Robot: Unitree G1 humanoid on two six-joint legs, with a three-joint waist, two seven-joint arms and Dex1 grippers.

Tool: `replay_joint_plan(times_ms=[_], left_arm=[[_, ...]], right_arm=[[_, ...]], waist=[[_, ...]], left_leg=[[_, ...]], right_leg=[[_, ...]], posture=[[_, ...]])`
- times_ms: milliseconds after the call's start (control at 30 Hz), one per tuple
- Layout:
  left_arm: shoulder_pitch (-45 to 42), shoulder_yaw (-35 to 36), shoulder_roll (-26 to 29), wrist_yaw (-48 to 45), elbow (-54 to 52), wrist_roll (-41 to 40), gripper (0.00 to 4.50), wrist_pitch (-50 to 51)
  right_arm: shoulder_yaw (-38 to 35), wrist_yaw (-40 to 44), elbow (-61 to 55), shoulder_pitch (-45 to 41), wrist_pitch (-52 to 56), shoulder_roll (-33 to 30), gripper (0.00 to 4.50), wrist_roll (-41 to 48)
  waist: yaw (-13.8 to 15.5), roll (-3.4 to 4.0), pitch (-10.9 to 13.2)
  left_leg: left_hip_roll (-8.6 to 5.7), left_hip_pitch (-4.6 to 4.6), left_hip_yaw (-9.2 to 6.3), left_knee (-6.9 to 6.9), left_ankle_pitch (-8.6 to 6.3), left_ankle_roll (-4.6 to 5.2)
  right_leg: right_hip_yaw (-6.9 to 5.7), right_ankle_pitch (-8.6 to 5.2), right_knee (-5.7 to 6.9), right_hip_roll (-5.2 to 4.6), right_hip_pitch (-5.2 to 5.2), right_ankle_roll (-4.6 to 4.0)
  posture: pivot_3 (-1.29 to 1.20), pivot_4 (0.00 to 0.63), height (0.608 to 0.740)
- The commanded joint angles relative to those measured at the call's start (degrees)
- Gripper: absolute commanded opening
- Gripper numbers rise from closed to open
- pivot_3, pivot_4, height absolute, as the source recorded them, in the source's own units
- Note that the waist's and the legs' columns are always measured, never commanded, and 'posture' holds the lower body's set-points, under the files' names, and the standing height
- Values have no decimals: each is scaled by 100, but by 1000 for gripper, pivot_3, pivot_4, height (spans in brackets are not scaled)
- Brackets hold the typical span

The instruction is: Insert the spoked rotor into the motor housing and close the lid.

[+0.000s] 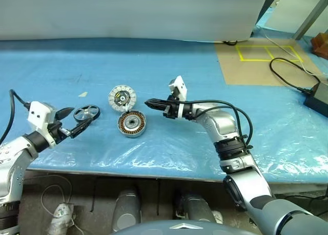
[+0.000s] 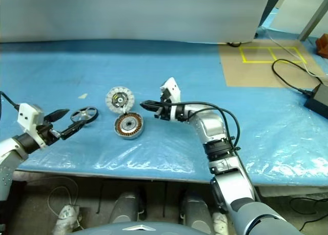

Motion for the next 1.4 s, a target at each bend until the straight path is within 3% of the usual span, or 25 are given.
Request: replay_joint_plan(times_ms=[33, 167, 300, 400, 533, 667, 800, 933, 1033, 1233, 1400], left_arm=[[109, 612, -384, 490, -250, -1036, 4500, 720], [336, 797, -875, 1070, -183, -1567, 4500, 1250], [443, 612, -887, 1179, -192, -1125, 4500, 886], [272, 432, -472, 1007, -489, -838, 4500, 696], [-759, 254, 635, 666, -565, -865, 4500, 984], [-1937, -859, 1855, -261, 739, -72, 4500, 1037], [-3837, -2539, 2469, -1702, 2952, 1290, 4500, 522], [-5969, -3940, 2323, -2907, 5048, 2776, 4500, -452], [-7204, -4767, 1876, -3403, 6456, 3830, 4500, -1306], [-7938, -5408, 1153, -4160, 7640, 4899, 4500, -2347], [-8147, -5851, 798, -4650, 8024, 5675, 4500, -2667]], right_arm=[[57, 1, -85, 2, -119, -99, 15, 36], [133, 7, -25, 41, -175, -172, 15, 16], [136, -12, -20, 58, -147, -179, 15, 51], [154, 2, -3, 54, -156, -204, 15, 42], [200, 32, 79, -3, -228, -246, 15, -15], [264, 37, 250, -39, -341, -218, 15, -56], [279, -63, 347, -36, -431, -121, 15, -81], [268, -170, 324, 52, -445, -92, 15, -88], [254, -302, 194, 212, -388, -54, 15, -73], [197, -599, -77, 499, -288, 15, 15, -18], [191, -713, -161, 587, -256, -63, 15, -38]], waist=[[-1, -1, 0], [-1, -4, 0], [1, -21, 2], [4, -35, 4], [139, -46, 7], [131, -34, 6], [128, -32, 8], [132, -58, 14], [136, -61, 14], [127, -63, 16], [131, -68, 19]], left_leg=[[0, -1, 0, 1, 0, 0], [0, -1, 0, 0, 0, 0], [2, -1, -1, 0, 0, 2], [2, 3, -3, 2, -2, 4], [4, 7, -10, 9, 0, 2], [-6, 22, -8, 12, 1, -1], [-13, 31, 0, -4, 3, -3], [-7, -1, -8, -3, 6, -8], [-18, -18, -17, 2, 16, 9], [-42, -18, -17, -17, 15, 9], [-35, -81, -54, -3, 17, 12]], right_leg=[[1, 0, 0, 0, 0, 0], [1, 0, -1, 1, 0, -1], [0, 0, -1, 3, 1, 0], [0, 0, -2, 3, 6, 1], [-4, 0, 4, 5, 12, 1], [6, 3, 2, 1, 23, 6], [14, 3, 4, -1, 17, 9], [9, 18, 4, 4, -4, 33], [3, 25, -2, -5, -5, 44], [-13, 24, -10, -35, -5, 46], [-56, 26, 8, -34, -48, 44]], posture=[[0, 150, 740], [0, 150, 740], [0, 150, 740], [0, 150, 740], [0, 150, 740], [0, 150, 740], [0, 150, 740], [0, 150, 740], [0, 150, 740], [0, 150, 740], [0, 150, 740]])
